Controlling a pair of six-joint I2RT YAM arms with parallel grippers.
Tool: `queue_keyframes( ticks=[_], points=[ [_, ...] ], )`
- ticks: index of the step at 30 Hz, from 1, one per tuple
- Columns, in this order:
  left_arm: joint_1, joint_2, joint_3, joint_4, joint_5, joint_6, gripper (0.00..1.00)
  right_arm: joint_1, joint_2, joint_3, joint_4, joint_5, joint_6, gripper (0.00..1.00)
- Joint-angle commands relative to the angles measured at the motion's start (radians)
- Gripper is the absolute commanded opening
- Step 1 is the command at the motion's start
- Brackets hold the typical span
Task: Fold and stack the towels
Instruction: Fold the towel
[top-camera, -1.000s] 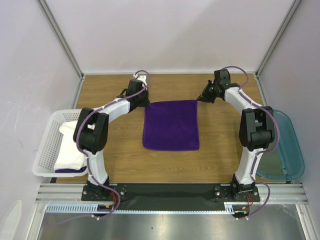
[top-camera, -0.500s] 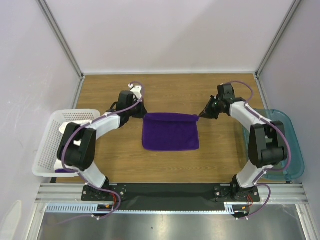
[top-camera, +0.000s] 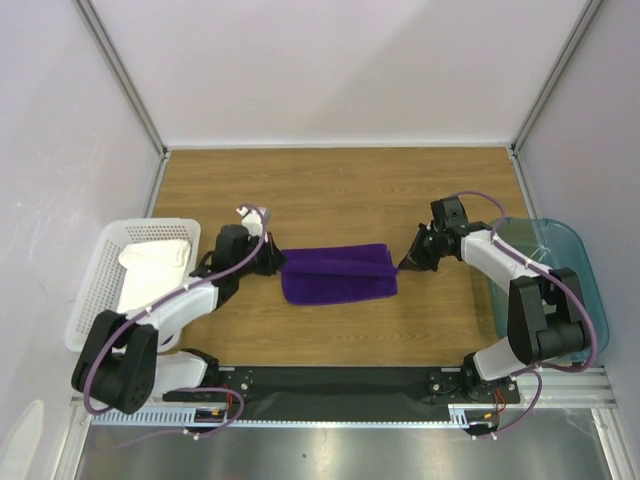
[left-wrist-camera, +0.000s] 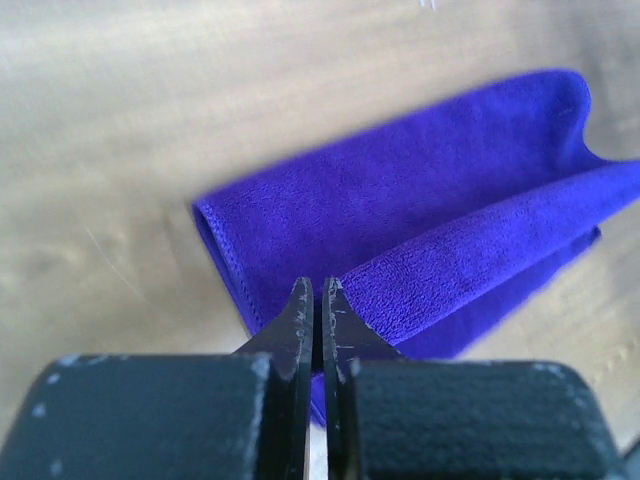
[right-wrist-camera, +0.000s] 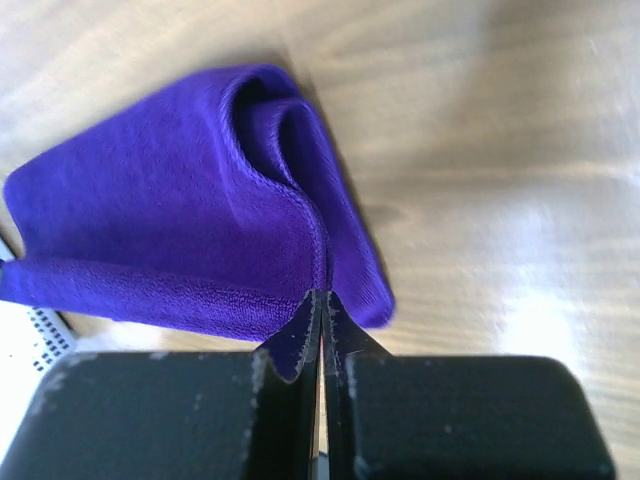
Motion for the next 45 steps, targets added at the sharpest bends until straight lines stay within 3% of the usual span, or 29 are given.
queue_keyframes(
  ticks=[1, 7, 13, 18, 25, 27, 28, 29, 31, 32, 35, 40, 45],
  points=[
    [-0.047, -0.087, -0.06, 0.043, -0.105, -0.045, 0.0, -0.004, -0.062, -0.031, -0.049, 0.061, -0.025, 0.0],
    [-0.191, -0.163, -0.101, 0.02, -0.32, -0.071, 0.0, -0.004, -0.082, -0.049, -0.047, 0.072, -0.042, 0.0],
    [-0.193, -0.143, -0.124, -0.038, -0.474, -0.127, 0.0, 0.001, -0.062, -0.054, -0.035, 0.052, -0.052, 0.0],
    [-0.193, -0.126, -0.124, -0.066, -0.485, -0.154, 0.0, 0.006, -0.069, -0.062, -0.049, 0.061, -0.057, 0.0],
    [-0.203, -0.065, -0.078, -0.142, -0.387, -0.177, 0.05, 0.006, -0.031, -0.065, -0.058, 0.043, -0.06, 0.0],
    [-0.206, -0.064, -0.063, -0.204, -0.371, -0.186, 0.18, 0.007, -0.022, -0.056, -0.07, 0.027, -0.057, 0.05],
    [-0.21, -0.074, -0.057, -0.217, -0.37, -0.194, 0.27, 0.01, -0.02, -0.048, -0.084, 0.018, -0.06, 0.16],
    [-0.211, -0.109, -0.054, -0.236, -0.367, -0.196, 0.45, 0.012, -0.022, -0.039, -0.096, 0.011, -0.074, 0.23],
    [-0.213, -0.158, -0.037, -0.303, -0.376, -0.199, 0.65, 0.018, -0.026, 0.005, -0.131, 0.0, -0.083, 0.35],
    [-0.213, -0.182, -0.013, -0.329, -0.382, -0.199, 0.84, 0.021, -0.031, 0.024, -0.165, -0.003, -0.091, 0.46],
    [-0.213, -0.276, 0.034, -0.4, -0.396, -0.197, 0.86, 0.027, -0.052, 0.093, -0.223, 0.003, -0.102, 0.53],
    [-0.213, -0.331, 0.075, -0.443, -0.417, -0.297, 0.84, 0.035, -0.051, 0.171, -0.205, 0.006, -0.08, 0.53],
    [-0.213, -0.253, 0.09, -0.439, -0.384, -0.416, 0.67, 0.1, 0.015, 0.199, -0.141, 0.029, -0.037, 0.5]
  ],
)
